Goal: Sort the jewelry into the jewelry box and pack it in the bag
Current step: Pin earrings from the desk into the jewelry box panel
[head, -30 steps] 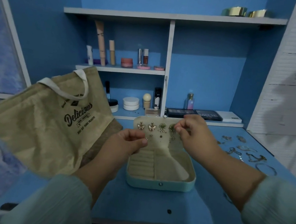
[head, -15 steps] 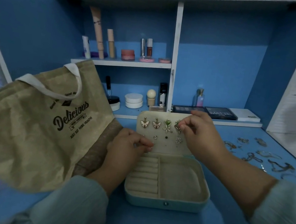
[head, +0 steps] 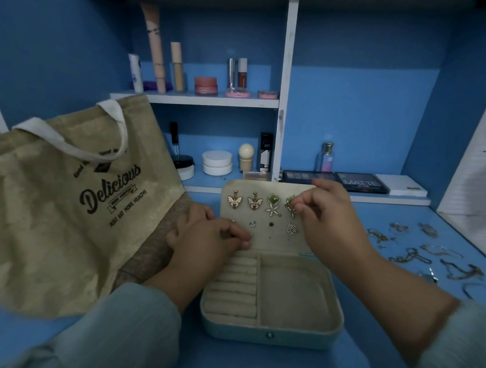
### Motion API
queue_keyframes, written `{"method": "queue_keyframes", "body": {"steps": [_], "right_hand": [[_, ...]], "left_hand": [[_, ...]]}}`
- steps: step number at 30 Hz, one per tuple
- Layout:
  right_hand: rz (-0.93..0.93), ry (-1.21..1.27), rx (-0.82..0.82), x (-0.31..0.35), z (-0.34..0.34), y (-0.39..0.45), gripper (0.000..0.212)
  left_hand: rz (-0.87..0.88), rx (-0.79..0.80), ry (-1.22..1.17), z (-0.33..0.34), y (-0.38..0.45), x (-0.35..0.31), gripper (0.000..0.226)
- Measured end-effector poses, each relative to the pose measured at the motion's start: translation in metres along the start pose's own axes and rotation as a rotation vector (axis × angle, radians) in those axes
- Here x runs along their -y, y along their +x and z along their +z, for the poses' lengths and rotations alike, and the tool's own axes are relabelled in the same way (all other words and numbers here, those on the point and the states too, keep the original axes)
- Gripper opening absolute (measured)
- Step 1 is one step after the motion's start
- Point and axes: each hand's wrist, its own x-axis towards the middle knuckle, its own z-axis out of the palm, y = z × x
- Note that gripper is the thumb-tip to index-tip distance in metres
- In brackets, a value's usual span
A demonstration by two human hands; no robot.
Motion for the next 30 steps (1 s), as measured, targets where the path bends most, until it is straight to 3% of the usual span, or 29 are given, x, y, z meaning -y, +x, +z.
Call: {"method": "queue_keyframes", "body": {"steps": [8,21,30], "right_hand": [[-0.001,-0.009,0.002,0.0023,-0.0018,-0.0032,0.016],[-0.016,-0.007,-0.008,0.0053,-0.003,-0.007,0.016],[-0.01,0.01,0.003,0.0059,-0.003,-0.0079,0.014]], "left_hand": [[-0.02,0.005,-0.003,0.0015,-0.0017,-0.0014,0.027],[-0.042,-0.007,0.084,0.0033,-0.0037,-0.0058,0.005],[-0.092,-0.18,0.155,0.0084,-0.0006,-0.0075,0.049]]}}
